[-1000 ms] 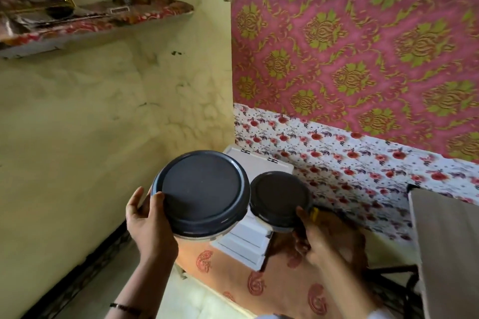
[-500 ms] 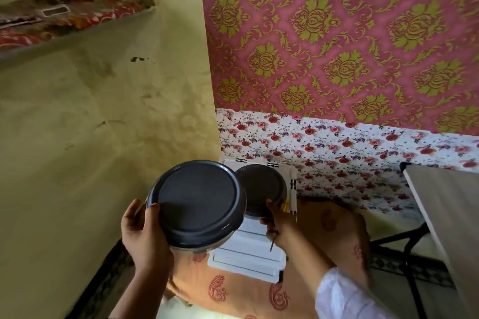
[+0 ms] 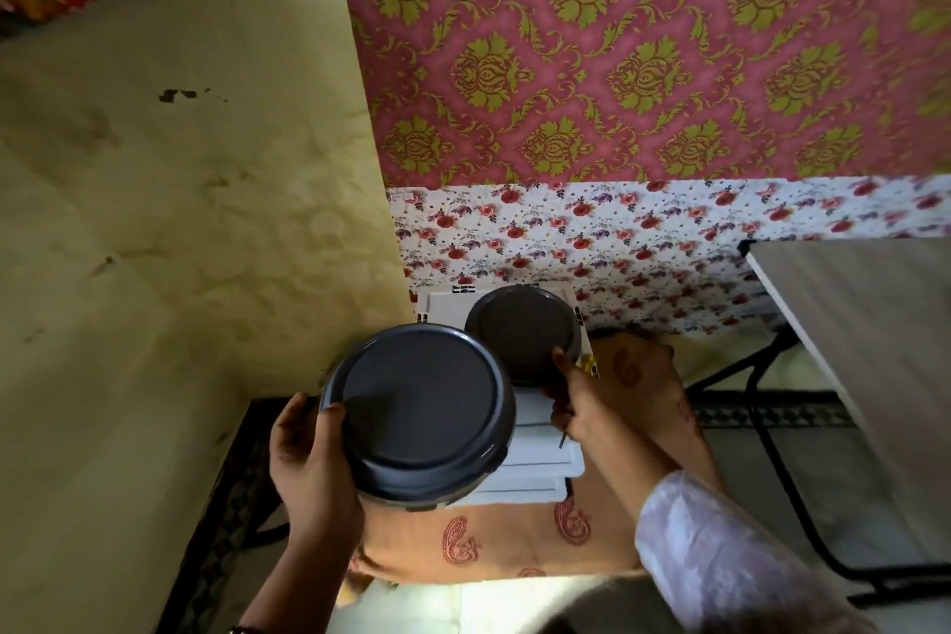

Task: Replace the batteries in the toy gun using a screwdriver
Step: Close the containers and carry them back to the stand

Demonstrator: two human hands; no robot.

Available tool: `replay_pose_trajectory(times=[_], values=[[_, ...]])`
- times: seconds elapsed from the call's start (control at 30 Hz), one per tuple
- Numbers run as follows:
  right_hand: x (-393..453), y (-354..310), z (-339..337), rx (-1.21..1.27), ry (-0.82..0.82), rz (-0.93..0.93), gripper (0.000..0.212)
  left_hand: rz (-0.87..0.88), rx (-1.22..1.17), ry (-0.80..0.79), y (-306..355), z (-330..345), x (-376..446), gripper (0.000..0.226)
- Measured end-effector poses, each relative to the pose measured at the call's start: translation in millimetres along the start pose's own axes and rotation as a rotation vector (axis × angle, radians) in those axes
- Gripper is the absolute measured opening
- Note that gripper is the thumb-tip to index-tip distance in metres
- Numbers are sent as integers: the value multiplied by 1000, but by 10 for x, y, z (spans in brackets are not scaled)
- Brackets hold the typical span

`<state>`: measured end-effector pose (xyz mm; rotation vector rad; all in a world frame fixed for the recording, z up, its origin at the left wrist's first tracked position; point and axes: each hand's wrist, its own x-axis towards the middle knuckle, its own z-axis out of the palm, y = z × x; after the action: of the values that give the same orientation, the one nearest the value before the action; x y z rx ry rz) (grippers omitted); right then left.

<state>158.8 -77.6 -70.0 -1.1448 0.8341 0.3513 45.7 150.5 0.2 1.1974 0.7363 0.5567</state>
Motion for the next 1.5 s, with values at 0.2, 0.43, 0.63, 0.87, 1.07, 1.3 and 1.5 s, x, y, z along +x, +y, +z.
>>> replay_pose_trajectory(times=[0.2,0.43,0.63,0.87,1.07,1.3,1.5], values=[[-256,104,-156,42,47,-19,22,-71,26,-201,-173,-91,-6,38],[-875,759,-715,26,53,-91,20,-181,72,-435,-521,-200,-332,22],[-1083,1251,-1215,29,77,10,31,-315,184,-487,-927,-430,-550,17],[-861,1603,-1349,-4,92,148,19,-438,219,-515,-1420,-366,-445,30],[-352,1453,-1218,0,102,108,18,-426,301,-662,-1691,-172,-188,34],[165,1233,-1067,168,110,132,22,-399,447,-733,-1996,-49,83,49],[430,1083,-1010,403,111,107,20,-622,273,-487,-1944,142,69,51]])
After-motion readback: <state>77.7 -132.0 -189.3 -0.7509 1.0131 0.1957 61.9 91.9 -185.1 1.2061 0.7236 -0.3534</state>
